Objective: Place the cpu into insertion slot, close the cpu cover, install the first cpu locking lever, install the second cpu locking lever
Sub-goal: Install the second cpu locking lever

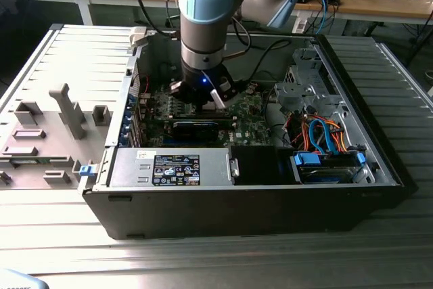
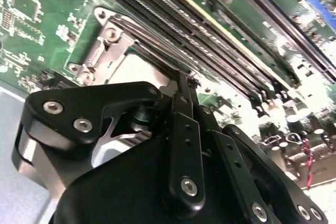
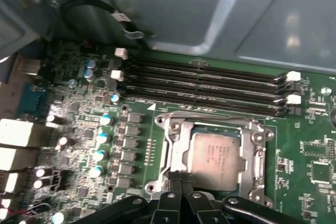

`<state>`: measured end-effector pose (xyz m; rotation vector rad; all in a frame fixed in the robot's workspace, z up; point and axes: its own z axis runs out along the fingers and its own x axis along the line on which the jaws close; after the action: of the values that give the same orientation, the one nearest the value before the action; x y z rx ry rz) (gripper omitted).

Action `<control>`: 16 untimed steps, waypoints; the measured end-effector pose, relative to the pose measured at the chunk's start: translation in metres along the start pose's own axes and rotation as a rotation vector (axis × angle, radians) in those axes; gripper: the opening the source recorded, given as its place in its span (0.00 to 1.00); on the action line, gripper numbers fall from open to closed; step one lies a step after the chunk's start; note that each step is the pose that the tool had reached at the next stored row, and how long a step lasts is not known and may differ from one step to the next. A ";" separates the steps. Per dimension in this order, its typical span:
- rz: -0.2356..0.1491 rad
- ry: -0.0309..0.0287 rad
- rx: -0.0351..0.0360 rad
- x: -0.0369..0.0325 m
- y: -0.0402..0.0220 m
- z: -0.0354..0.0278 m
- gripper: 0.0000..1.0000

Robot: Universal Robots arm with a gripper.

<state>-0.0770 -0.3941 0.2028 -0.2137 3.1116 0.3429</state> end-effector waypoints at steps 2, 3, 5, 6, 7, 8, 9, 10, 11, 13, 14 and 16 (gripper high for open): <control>0.001 0.0052 0.0130 -0.0051 0.0037 0.0008 0.11; 0.001 0.0085 0.0244 -0.0081 0.0066 0.0015 0.11; 0.002 0.0129 0.0402 -0.0113 0.0100 0.0022 0.11; 0.003 0.0156 0.0501 -0.0132 0.0122 0.0027 0.11; 0.003 0.0175 0.0580 -0.0147 0.0140 0.0032 0.11; 0.003 0.0201 0.0693 -0.0169 0.0166 0.0039 0.11; 0.004 0.0221 0.0782 -0.0185 0.0186 0.0044 0.11; 0.004 0.0250 0.0920 -0.0207 0.0211 0.0050 0.11; 0.004 0.0272 0.1077 -0.0225 0.0237 0.0052 0.11; 0.004 0.0290 0.1274 -0.0239 0.0258 0.0043 0.11; 0.004 0.0303 0.1360 -0.0243 0.0266 0.0033 0.11; 0.005 0.0345 0.1592 -0.0250 0.0287 -0.0001 0.11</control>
<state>-0.0561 -0.3630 0.2096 -0.2121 3.1532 0.0913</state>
